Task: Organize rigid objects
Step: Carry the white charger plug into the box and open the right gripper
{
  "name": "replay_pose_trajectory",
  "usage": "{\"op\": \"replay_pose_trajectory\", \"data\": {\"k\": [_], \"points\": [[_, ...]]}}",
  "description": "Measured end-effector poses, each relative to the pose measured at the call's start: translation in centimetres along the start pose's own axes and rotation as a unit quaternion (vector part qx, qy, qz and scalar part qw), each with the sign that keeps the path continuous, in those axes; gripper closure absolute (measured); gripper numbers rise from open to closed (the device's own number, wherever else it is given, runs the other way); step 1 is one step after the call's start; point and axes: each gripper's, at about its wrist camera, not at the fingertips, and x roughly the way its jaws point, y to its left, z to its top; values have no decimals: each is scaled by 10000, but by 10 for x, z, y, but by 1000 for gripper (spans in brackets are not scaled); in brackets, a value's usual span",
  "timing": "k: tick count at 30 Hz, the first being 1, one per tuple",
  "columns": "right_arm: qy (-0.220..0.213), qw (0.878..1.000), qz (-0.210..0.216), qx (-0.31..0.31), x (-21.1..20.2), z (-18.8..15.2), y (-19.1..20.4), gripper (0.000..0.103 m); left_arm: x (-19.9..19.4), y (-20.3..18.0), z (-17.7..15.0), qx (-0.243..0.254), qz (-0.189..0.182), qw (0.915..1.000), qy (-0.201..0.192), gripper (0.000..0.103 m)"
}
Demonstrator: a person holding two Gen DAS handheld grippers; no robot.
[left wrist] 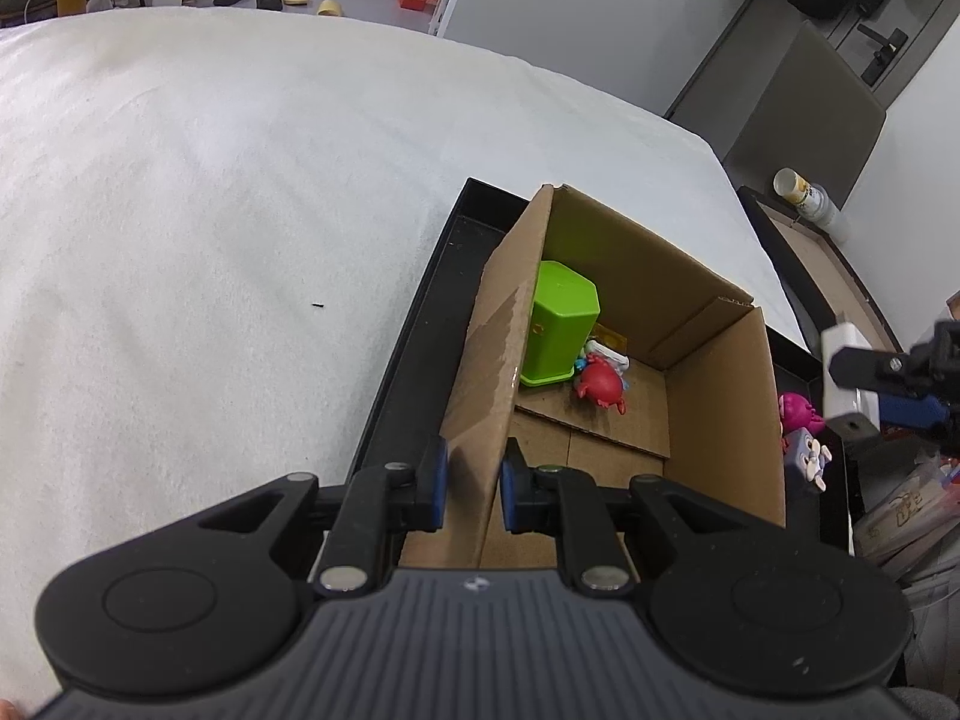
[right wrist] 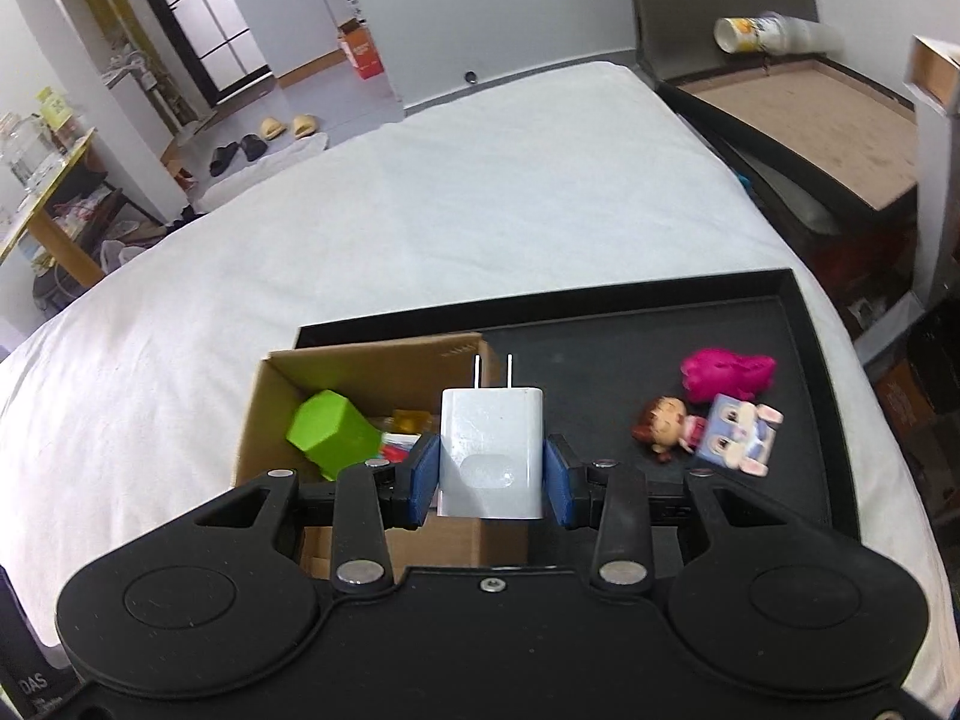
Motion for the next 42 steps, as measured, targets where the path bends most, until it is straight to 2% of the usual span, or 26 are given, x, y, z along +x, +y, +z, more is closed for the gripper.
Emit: {"op": "replay_pose_trajectory", "data": {"k": [17, 27, 33, 42], "points": [[303, 9980, 138, -538, 40, 5, 49, 66, 2, 2, 1, -109, -62, 9999, 68, 87], [475, 9959, -322, -702, 71, -1, 58, 66, 5, 5, 3, -165, -119, 9997, 94, 87], [347, 9955, -494, -725, 72, -1, 58, 63, 5, 6, 3, -175, -178, 9996, 98, 85], [269, 9972, -386, -579, 54, 3, 50, 60, 4, 6, 2, -162, -148, 9997, 72, 85]]}}
